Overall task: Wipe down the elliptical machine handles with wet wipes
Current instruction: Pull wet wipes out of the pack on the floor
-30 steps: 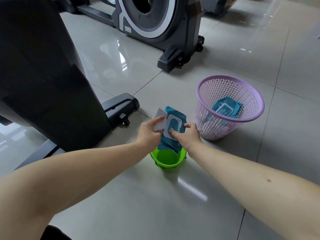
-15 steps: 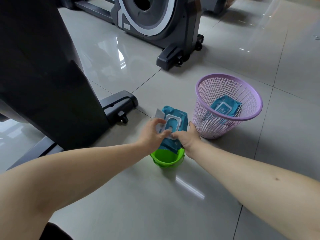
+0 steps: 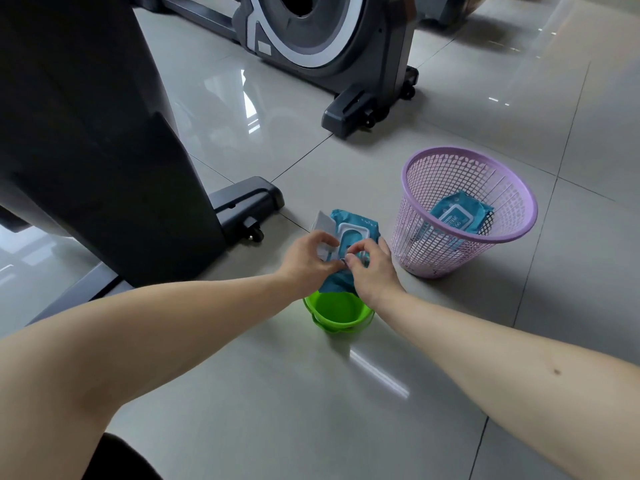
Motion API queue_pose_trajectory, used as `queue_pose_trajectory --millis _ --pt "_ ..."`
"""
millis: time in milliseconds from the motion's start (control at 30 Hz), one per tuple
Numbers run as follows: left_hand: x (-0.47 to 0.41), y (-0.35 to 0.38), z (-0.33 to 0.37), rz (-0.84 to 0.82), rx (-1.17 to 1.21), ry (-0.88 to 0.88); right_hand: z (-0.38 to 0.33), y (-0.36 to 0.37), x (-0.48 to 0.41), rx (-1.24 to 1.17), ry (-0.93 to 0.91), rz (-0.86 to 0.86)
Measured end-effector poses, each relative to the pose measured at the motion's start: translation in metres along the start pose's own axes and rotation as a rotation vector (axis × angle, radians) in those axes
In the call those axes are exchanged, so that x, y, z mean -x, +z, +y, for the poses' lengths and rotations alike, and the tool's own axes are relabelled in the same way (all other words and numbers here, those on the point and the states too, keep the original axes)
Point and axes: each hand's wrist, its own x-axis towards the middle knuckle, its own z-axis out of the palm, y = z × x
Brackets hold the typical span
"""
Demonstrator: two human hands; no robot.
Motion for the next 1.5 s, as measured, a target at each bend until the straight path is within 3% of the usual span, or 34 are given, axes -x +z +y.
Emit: queue_pose_trajectory --millis 400,733,933,1067,1267,1400,1500 --pt "0.007 0.011 0.007 0.006 -0.112 0.091 0.011 -0.001 -0.007 0.012 0.003 0.117" --pt "0.004 0.011 0.003 -0.009 -0.016 0.153 0.004 -0.001 -0.011 -0.184 0.077 0.159" --pt "0.009 0.009 -0.006 0.119 0.081 0.102 0.0 0.008 -0.016 -0.239 0.152 0.187" --pt "0.015 0.013 -0.007 0.035 0.024 0.101 -0.011 0.009 -0.011 -0.286 0.199 0.183" --pt "0.018 0.021 -0.008 -0.141 0.054 -0.023 -0.01 0.01 -0.005 -0.223 0.21 0.149" --pt "0.016 0.015 -0.006 -0.087 0.119 -0.034 -0.009 0.004 -0.001 -0.153 0.154 0.125" --pt "0.018 0.014 -0.003 -0.043 0.165 -0.02 -0.013 -0.002 -0.001 0.032 0.074 0.06"
